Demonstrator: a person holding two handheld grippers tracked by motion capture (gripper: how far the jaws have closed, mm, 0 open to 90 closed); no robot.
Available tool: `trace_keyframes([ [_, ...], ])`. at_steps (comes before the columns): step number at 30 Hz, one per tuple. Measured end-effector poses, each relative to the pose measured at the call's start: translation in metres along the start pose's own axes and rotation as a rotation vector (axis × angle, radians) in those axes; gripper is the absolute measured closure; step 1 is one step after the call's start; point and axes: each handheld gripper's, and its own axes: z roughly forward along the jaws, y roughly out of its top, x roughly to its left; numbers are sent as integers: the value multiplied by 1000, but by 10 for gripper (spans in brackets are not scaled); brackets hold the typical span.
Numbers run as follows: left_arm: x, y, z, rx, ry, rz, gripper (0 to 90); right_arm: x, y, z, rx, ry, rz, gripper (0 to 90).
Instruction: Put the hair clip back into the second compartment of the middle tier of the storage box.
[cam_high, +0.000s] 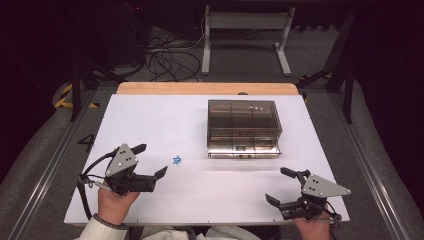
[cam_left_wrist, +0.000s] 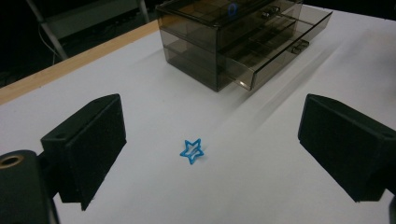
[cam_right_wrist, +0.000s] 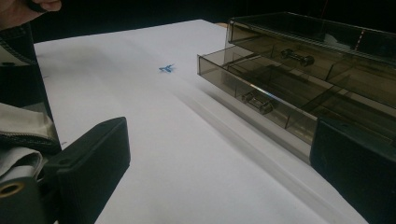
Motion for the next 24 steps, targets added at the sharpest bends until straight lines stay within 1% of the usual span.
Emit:
trace_keyframes([
  [3,0,2,3,9,7,9,105,0,0,0,3,1,0,57],
  [6,0,4,5,9,6,4,146,0,0,0,1,1,-2,57],
  [8,0,6,7,9,17,8,166,0,0,0,0,1,-2,57],
  [14,5,8,11,4,-3,-15,201,0,0,0,2,0,-2,59],
  [17,6,9,13,8,-21,-17,221,0,0,0,3,1,-3,59],
  [20,6,11,18,30,-36,-2,265,0,0,1,3,3,-1,59],
  [24,7,12,28,57,-40,-3,272,1,0,1,3,2,-3,59],
])
